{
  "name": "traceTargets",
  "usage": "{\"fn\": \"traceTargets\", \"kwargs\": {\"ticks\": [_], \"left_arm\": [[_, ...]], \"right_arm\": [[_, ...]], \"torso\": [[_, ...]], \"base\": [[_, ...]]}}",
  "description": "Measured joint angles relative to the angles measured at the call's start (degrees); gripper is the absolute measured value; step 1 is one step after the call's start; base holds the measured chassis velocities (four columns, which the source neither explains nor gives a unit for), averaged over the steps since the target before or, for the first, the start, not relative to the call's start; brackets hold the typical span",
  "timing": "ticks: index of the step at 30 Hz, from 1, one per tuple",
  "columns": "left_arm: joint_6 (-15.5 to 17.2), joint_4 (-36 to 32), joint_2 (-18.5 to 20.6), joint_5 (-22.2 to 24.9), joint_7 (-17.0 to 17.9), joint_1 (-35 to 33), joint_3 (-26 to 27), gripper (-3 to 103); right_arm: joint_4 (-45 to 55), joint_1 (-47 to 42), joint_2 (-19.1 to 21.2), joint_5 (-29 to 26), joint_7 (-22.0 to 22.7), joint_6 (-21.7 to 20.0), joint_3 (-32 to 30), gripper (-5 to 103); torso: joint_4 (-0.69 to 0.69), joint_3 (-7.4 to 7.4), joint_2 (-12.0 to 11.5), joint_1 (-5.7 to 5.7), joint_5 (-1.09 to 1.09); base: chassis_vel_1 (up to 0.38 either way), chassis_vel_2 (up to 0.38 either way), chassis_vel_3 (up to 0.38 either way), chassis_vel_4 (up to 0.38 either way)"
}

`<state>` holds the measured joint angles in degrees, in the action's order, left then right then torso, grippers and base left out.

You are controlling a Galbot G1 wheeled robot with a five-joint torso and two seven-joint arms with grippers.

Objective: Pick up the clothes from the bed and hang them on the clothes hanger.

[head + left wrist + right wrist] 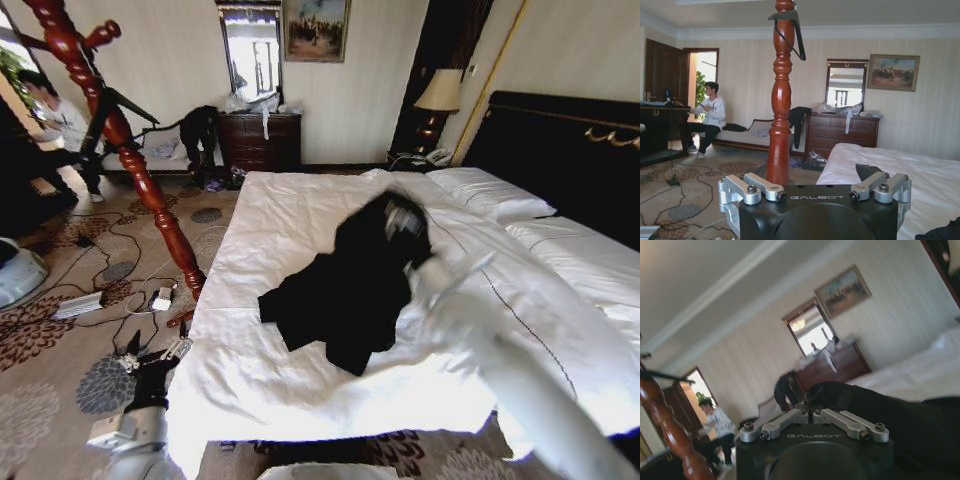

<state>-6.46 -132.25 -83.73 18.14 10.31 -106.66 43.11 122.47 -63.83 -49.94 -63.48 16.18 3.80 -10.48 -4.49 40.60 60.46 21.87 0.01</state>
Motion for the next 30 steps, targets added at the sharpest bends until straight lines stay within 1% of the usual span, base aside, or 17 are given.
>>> {"fn": "traceTargets", "kwargs": {"ticks": [2, 4, 7, 9, 12, 13, 14, 15, 17, 18, 19, 20, 23, 25, 26, 27, 30], "left_arm": [[0.02, 0.87, 0.13, 0.63, -0.24, 0.12, -0.22, 100], [0.03, 1.07, 0.13, 0.91, -0.31, 0.17, -0.33, 100], [1.49, 2.07, 0.25, 6.25, -1.57, 0.15, -1.53, 100], [1.85, 2.37, 0.33, 7.49, -1.94, 0.08, -1.87, 100], [2.83, 4.76, 1.0, 13.47, -4.93, -0.21, -4.61, 100], [3.0, 5.22, 1.25, 15.06, -5.83, -0.22, -5.57, 100], [3.0, 5.22, 1.25, 15.06, -5.83, -0.22, -5.57, 100], [3.39, 5.57, 1.56, 17.45, -6.92, -0.1, -6.78, 100], [4.83, 5.99, 2.33, 23.03, -8.86, 0.94, -9.84, 100], [5.41, 6.07, 2.56, 24.36, -9.37, 1.47, -10.82, 100], [6.06, 6.17, 2.76, 25.42, -9.79, 2.04, -11.77, 100], [6.06, 6.17, 2.76, 25.42, -9.79, 2.04, -11.77, 100], [7.83, 8.09, 3.17, 26.64, -11.18, 4.68, -15.97, 100], [7.99, 8.54, 3.16, 26.63, -11.38, 5.07, -16.51, 100], [8.32, 9.74, 3.11, 26.55, -11.69, 5.98, -17.55, 100], [8.49, 10.86, 2.99, 26.43, -11.94, 7.18, -18.43, 100], [8.72, 12.6, 2.81, 26.31, -12.08, 9.43, -19.4, 100]], "right_arm": [[-3.91, -1.06, -3.22, 1.46, 0.86, 0.65, 2.82, 0], [-4.73, -1.05, -3.98, 1.41, 1.54, 0.6, 3.5, 0], [-9.24, -0.4, -6.91, 1.42, 6.86, -1.95, 7.85, 0], [-10.22, -0.2, -7.25, 1.93, 7.57, -2.5, 8.62, 0], [-14.02, 2.02, -9.12, 4.36, 9.91, -4.37, 10.15, 0], [-14.33, 2.69, -9.51, 4.73, 9.74, -4.4, 9.86, 5], [-14.33, 2.69, -9.51, 4.73, 9.74, -4.4, 9.86, 5], [-14.31, 3.48, -9.82, 4.89, 8.54, -3.94, 9.02, 11], [-12.68, 5.33, -9.82, 4.38, 2.86, 0.35, 5.95, 21], [-12.05, 5.83, -9.6, 4.1, 0.86, 2.07, 4.81, 21], [-11.44, 6.16, -9.34, 3.9, -0.8, 3.47, 3.68, 27], [-11.44, 6.16, -9.34, 3.9, -0.8, 3.47, 3.68, 27], [-9.94, 6.05, -8.08, 3.45, -5.03, 6.76, -2.27, 43], [-9.92, 5.85, -7.94, 3.36, -5.3, 6.99, -3.17, 43], [-9.92, 5.23, -7.74, 3.07, -5.59, 7.35, -5.19, 54], [-9.93, 4.52, -7.64, 2.75, -5.66, 7.52, -6.95, 54], [-9.99, 3.07, -7.55, 2.41, -5.68, 7.6, -9.24, 65]], "torso": [[0.04, 0.01, 0.0, 0.0, -0.03], [0.05, 0.0, 0.0, 0.01, -0.02], [0.04, 0.01, 0.0, 0.0, -0.02], [0.04, 0.01, 0.0, 0.0, -0.02], [0.03, 0.02, -0.01, 0.01, -0.01], [0.04, 0.01, -0.01, 0.01, -0.01], [0.04, 0.01, -0.01, 0.01, -0.01], [0.05, 0.02, -0.01, 0.01, -0.01], [0.04, 0.01, -0.01, 0.01, -0.02], [0.04, 0.01, 0.0, 0.01, -0.02], [0.03, 0.01, 0.0, 0.01, -0.02], [0.03, 0.01, 0.0, 0.01, -0.02], [0.01, 0.01, -0.01, 0.01, -0.02], [0.01, 0.01, 0.0, 0.01, -0.02], [0.02, 0.02, -0.01, 0.01, 0.0], [0.05, 0.02, -0.01, 0.01, 0.0], [0.03, 0.01, 0.0, 0.01, -0.01]], "base": [[0.0, 0.0, 0.0, 0.0], [0.0, 0.0, 0.0, 0.0], [0.0, 0.0, 0.0, 0.0], [0.0, 0.0, 0.0, 0.0], [0.0, 0.0, 0.0, 0.0], [0.0, 0.0, 0.0, 0.0], [0.0, 0.0, 0.0, 0.0], [0.0, 0.0, 0.0, 0.0], [0.0, 0.0, 0.0, 0.0], [0.0, 0.0, 0.0, 0.0], [0.0, 0.0, 0.0, 0.0], [0.0, 0.0, 0.0, 0.0], [0.0, 0.0, 0.0, 0.0], [0.0, 0.0, 0.0, 0.0], [0.0, 0.0, 0.0, 0.0], [0.0, 0.0, 0.0, 0.0], [0.0, 0.0, 0.0, 0.0]]}}
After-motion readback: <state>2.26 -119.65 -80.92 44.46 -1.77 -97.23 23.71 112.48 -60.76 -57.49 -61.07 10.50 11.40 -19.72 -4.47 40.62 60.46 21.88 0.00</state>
